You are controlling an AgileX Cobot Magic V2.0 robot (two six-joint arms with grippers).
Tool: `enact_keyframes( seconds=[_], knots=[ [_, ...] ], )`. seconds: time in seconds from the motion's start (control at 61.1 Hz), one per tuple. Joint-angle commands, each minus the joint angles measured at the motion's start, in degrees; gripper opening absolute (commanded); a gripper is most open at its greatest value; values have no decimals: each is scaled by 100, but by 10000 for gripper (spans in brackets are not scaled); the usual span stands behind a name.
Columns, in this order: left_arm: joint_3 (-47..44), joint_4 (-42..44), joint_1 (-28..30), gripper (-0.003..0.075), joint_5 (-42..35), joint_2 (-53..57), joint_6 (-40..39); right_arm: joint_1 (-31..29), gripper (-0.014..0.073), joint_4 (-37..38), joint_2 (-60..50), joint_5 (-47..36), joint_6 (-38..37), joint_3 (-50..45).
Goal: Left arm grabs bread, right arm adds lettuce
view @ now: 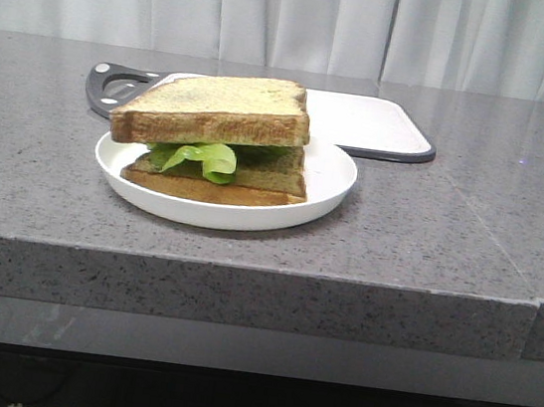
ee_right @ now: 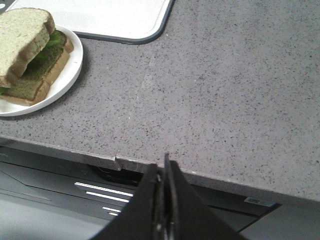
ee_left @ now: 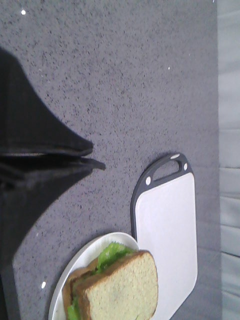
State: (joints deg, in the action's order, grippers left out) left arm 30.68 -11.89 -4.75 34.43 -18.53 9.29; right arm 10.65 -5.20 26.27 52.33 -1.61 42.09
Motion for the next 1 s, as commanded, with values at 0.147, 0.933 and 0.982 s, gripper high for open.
enact_keyframes(
  seconds=[0.147,0.933,0.982],
  knots=[
    [-665,-104,254,-20,-929,696,-33,-41,-118,49,32,-335,-4,142],
    [-3087,861,254,-20,-3697,1994,-1069,-41,-118,49,32,-335,-4,142],
    [-3136,861,254,-20,-3820,1994,-1069,-41,-118,49,32,-329,-4,142]
  ],
)
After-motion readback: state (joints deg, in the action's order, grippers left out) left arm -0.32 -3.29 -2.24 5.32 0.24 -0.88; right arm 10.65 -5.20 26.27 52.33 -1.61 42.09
